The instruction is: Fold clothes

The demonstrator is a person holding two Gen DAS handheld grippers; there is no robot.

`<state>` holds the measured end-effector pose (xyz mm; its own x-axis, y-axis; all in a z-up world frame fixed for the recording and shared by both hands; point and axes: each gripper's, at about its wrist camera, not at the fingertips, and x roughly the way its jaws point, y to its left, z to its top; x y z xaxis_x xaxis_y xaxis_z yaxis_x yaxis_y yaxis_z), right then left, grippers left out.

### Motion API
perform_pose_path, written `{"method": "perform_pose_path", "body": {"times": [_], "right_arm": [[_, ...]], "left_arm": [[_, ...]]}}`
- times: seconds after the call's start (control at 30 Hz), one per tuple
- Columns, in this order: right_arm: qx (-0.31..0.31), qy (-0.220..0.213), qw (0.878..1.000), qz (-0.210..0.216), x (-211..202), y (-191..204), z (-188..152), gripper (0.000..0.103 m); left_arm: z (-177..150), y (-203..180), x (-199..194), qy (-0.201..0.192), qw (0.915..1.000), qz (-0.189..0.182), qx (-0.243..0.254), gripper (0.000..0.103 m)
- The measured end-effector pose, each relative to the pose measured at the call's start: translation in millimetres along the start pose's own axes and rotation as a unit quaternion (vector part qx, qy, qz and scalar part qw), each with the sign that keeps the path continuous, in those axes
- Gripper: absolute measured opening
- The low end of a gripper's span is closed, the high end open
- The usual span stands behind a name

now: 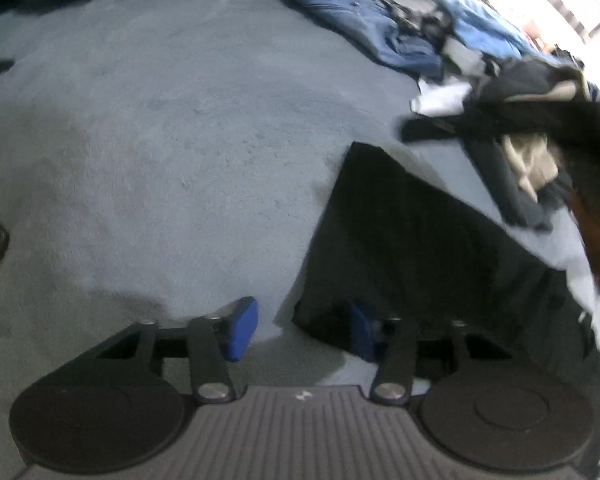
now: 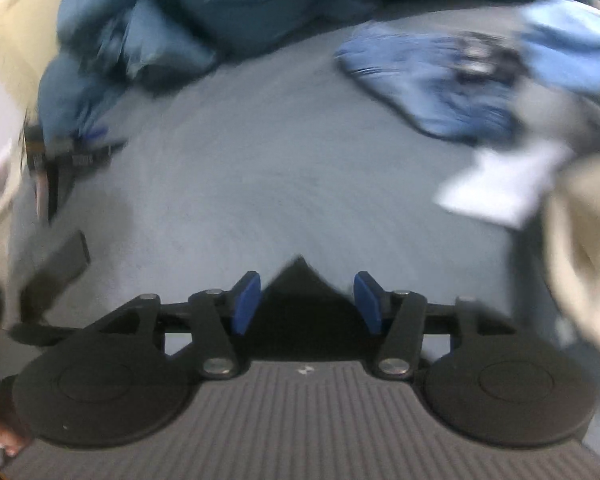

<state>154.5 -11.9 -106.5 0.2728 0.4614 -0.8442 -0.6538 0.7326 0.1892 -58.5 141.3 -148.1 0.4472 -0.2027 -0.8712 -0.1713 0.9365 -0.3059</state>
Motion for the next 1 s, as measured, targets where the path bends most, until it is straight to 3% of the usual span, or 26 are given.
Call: {"method": "perform_pose_path", "body": {"times": [0.17,0.23,0.27,0.3,0.33,0.37,0.43,0.57,0.7,1.0], "right_arm": [[-0.071,0.101,0.992,0.014,54,15,27,0.052],[-0.107,0.131,0.986,0.007,65,27,26,0.051],[-0.12,0.138,0.983,0.004,67,32,26,0.05],[-0.132,0.144,0.981,0.001,68,36,25,0.049],[-0.143,0.149,0.978,-0.002,69,41,24,0.039],[-0.147,0.151,0.977,0.0,68,43,25,0.02],[-0.138,0.155,0.978,0.01,64,44,30,0.003],[-0.133,0.139,0.981,0.015,40,43,31,0.003],[-0.124,0.093,0.988,0.012,-8,38,22,0.003],[-0.089,-0.012,0.996,-0.017,-136,17,-33,0.003]], "left_arm": [[-1,0,0,-0.001,0.9992,-0.001,0.039,0.031],[-2,1,-1,0.0,0.999,-0.007,0.043,0.019],[-2,0,-1,0.002,0.9989,-0.013,0.045,0.009],[-3,-1,-1,0.002,0.9988,-0.015,0.046,0.007],[-3,-3,-1,0.0,0.9986,-0.014,0.051,0.006],[-4,-5,-1,-0.003,0.9985,-0.012,0.054,0.005],[-5,-8,-5,-0.013,0.9982,-0.009,0.058,0.005],[-9,-12,-20,-0.038,0.9973,-0.012,0.063,0.004],[-13,-32,-48,-0.073,0.993,-0.016,0.092,0.004],[-38,-118,-95,-0.124,0.9678,-0.04,0.215,0.004]]}}
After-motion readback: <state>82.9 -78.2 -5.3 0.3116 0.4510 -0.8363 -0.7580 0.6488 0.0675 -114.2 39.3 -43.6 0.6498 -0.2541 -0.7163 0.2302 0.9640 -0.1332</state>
